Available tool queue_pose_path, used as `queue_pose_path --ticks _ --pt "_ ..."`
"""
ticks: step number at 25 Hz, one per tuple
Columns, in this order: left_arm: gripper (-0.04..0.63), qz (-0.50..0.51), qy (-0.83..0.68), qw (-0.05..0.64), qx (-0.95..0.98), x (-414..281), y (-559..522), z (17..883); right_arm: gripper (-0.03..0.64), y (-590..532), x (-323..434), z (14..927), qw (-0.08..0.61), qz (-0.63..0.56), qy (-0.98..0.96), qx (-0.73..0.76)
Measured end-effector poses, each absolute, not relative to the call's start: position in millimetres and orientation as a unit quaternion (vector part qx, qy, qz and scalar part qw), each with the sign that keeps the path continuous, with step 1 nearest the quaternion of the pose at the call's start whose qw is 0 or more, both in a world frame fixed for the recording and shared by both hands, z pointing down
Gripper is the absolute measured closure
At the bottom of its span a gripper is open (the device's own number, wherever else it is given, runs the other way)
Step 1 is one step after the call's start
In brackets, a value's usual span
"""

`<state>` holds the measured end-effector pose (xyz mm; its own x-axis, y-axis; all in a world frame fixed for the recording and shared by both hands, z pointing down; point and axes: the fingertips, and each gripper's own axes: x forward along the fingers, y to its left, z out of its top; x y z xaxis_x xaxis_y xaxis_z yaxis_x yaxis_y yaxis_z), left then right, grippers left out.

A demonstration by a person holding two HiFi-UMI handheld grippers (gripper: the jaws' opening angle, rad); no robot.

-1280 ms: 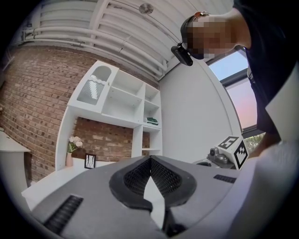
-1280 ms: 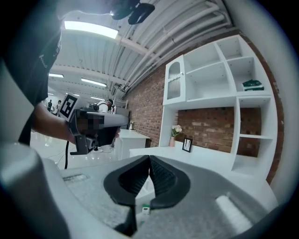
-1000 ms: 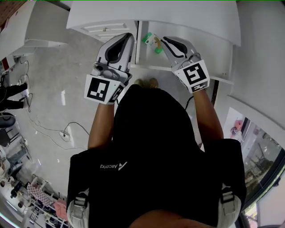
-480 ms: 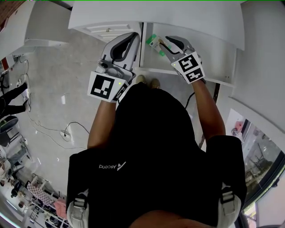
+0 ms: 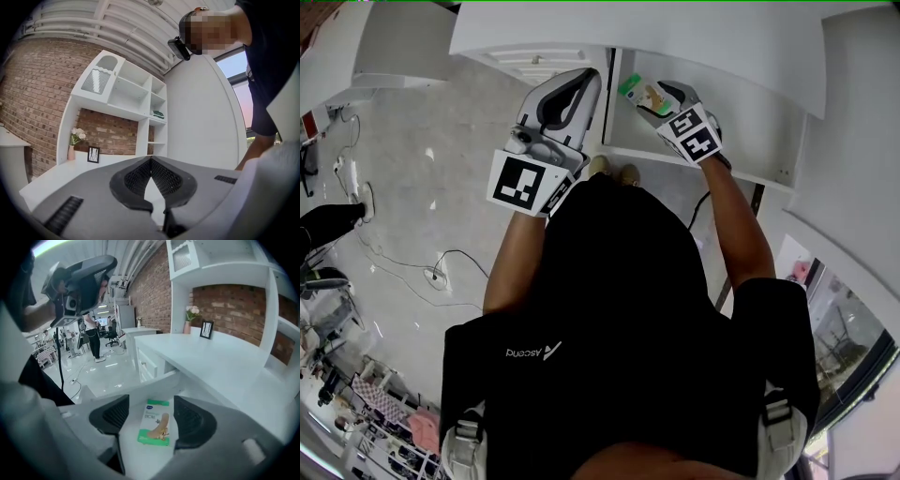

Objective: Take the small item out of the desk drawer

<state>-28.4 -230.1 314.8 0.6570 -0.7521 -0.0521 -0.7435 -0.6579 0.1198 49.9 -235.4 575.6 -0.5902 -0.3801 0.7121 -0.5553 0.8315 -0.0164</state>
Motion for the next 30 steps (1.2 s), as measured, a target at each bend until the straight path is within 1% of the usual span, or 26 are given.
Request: queue_pose_path --ticks 3,10,15,30 --pt "0.597 -0.043 -0.418 0.05 0.906 -33.9 -234.5 318.0 0.313 -238.7 49.9 594.8 0.388 0.13 -0.874 0.26" --pt "0.597 -0.039 -0.421 0.063 0.904 -42.6 -241.8 323.9 0.282 -244.6 45.1 636.6 0.422 0.155 -0.857 0.252" --pt "0.597 -0.042 -0.425 0.059 0.902 -46.6 -245.9 326.0 0.258 -243.9 52.1 666.2 0.454 0.172 -0.838 0.25" --pt "0.597 -0.018 -0.443 0.073 0.893 -63.1 -250.3 338.6 0.245 -243.3 47.2 694.3 0.491 0.183 -0.82 0.231"
